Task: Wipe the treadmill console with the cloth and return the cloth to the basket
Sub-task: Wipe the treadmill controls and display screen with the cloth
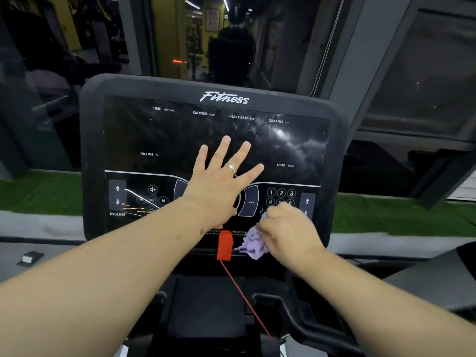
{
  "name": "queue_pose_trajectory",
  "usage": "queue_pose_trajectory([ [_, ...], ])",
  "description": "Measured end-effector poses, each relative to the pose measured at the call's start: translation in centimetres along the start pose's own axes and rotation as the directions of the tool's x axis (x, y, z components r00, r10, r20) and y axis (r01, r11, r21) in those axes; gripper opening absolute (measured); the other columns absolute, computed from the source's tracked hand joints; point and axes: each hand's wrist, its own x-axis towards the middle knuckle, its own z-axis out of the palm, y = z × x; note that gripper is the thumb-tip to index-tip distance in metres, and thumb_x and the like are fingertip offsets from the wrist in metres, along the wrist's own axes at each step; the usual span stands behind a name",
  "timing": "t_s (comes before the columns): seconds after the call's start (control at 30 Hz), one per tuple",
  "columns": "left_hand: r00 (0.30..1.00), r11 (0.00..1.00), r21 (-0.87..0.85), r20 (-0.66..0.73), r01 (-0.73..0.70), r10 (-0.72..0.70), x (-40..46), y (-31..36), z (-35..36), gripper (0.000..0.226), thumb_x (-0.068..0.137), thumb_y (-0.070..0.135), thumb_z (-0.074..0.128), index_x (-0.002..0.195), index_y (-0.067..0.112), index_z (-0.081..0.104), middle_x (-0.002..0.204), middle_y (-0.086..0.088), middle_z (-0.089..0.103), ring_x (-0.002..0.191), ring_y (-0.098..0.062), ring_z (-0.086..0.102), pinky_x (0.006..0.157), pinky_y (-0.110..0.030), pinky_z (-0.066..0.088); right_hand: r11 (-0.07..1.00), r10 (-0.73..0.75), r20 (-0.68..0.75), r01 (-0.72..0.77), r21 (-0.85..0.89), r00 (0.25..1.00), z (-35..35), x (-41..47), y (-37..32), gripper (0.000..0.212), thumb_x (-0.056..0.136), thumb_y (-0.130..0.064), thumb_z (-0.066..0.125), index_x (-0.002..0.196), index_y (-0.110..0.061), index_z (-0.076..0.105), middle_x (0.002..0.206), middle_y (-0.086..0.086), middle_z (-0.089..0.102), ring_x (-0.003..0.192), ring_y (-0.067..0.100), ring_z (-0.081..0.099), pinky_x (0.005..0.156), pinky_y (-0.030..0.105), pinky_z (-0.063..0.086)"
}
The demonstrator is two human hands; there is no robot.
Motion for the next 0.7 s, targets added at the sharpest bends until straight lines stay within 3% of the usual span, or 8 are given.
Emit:
queue_pose_trajectory([
  [0.13, 1.000, 1.000, 0.000, -0.019, 0.015, -0.015, 0.2, -0.1, 0.4, 0.115, 0.085, 0.039, 0.075, 0.156, 0.049, -0.014, 0.163, -0.002, -0.037, 0.148, -0.040, -0.035, 0.118, -0.067, -0.010, 0.983, 0.172, -0.171, -0.180, -0.034, 0.970, -3.0, 5.0, 2.0, 0.030, 0.074, -0.010, 0.064, 0.057, -0.024, 0.044, 0.065, 0.000, 0.043, 0.067, 0.024, 0.041, 0.055, 0.038, 0.040],
  [0.23, 1.000, 1.000, 0.000, -0.020, 0.003, -0.003, 0.2, -0.1, 0.6, 0.116, 0.084, 0.045, 0.076, 0.156, 0.049, -0.014, 0.164, -0.001, -0.036, 0.148, -0.039, -0.034, 0.119, -0.067, -0.009, 0.991, 0.133, -0.044, -0.134, -0.019, 0.990, -0.5, 1.9, -0.5, 0.021, 0.076, -0.020, 0.053, 0.057, -0.028, 0.046, 0.065, 0.001, 0.049, 0.066, 0.026, 0.046, 0.062, 0.041, 0.046],
  [0.3, 1.000, 1.000, 0.001, -0.019, -0.002, 0.002, 0.1, -0.2, 0.4, 0.117, 0.082, 0.051, 0.077, 0.157, 0.049, -0.014, 0.164, -0.001, -0.035, 0.149, -0.039, -0.034, 0.120, -0.067, -0.008, 1.000, 0.022, -0.044, -0.021, 0.021, 0.999, 1.3, -1.4, -1.7, 0.018, 0.074, -0.018, 0.046, 0.058, -0.022, 0.053, 0.066, 0.001, 0.049, 0.066, 0.026, 0.046, 0.059, 0.041, 0.048],
  [0.37, 1.000, 1.000, 0.004, -0.020, 0.001, -0.001, 0.0, 0.0, 0.3, 0.117, 0.082, 0.050, 0.077, 0.157, 0.048, -0.014, 0.164, -0.002, -0.034, 0.149, -0.040, -0.034, 0.120, -0.068, -0.007, 0.999, -0.038, -0.037, 0.038, -0.014, 0.999, 0.8, -0.9, -0.8, 0.014, 0.071, -0.013, 0.058, 0.058, -0.019, 0.058, 0.065, 0.000, 0.049, 0.065, 0.026, 0.047, 0.054, 0.038, 0.046],
  [0.43, 1.000, 1.000, 0.004, -0.022, 0.002, -0.002, 0.1, 0.0, 0.3, 0.115, 0.084, 0.043, 0.075, 0.156, 0.048, -0.014, 0.164, -0.002, -0.035, 0.148, -0.040, -0.034, 0.119, -0.068, -0.008, 0.997, -0.001, -0.056, -0.003, -0.074, 0.998, -1.2, 2.0, 0.9, 0.026, 0.067, -0.012, 0.069, 0.052, -0.021, 0.050, 0.061, 0.000, 0.046, 0.061, 0.026, 0.047, 0.050, 0.035, 0.041],
  [0.53, 0.999, 1.000, 0.007, -0.036, 0.006, -0.005, 0.2, -0.3, 0.7, 0.115, 0.085, 0.040, 0.075, 0.156, 0.048, -0.015, 0.164, -0.002, -0.035, 0.148, -0.040, -0.034, 0.119, -0.067, -0.009, 0.987, 0.140, -0.121, -0.148, -0.056, 0.983, -2.3, 4.1, 1.3, 0.038, 0.075, -0.010, 0.058, 0.054, -0.025, 0.030, 0.062, -0.003, 0.032, 0.063, 0.024, 0.040, 0.058, 0.035, 0.035],
  [0.63, 1.000, 1.000, -0.005, -0.010, -0.009, 0.009, 0.2, -0.3, 0.6, 0.117, 0.083, 0.048, 0.076, 0.156, 0.048, -0.015, 0.164, -0.001, -0.036, 0.148, -0.039, -0.035, 0.119, -0.067, -0.009, 0.968, 0.228, -0.142, -0.209, 0.137, 0.963, 0.9, -0.4, -1.7, 0.017, 0.073, -0.010, 0.060, 0.060, -0.019, 0.055, 0.068, 0.001, 0.047, 0.069, 0.026, 0.046, 0.056, 0.037, 0.043],
  [0.7, 1.000, 1.000, -0.012, -0.003, -0.012, 0.012, 0.2, -0.2, 0.3, 0.118, 0.082, 0.054, 0.076, 0.156, 0.048, -0.015, 0.164, -0.002, -0.036, 0.148, -0.040, -0.034, 0.119, -0.068, -0.007, 0.972, 0.201, -0.100, -0.185, 0.148, 0.974, 2.4, -2.8, -2.5, 0.012, 0.072, -0.007, 0.068, 0.067, -0.017, 0.065, 0.071, 0.000, 0.052, 0.071, 0.026, 0.049, 0.056, 0.036, 0.047],
])
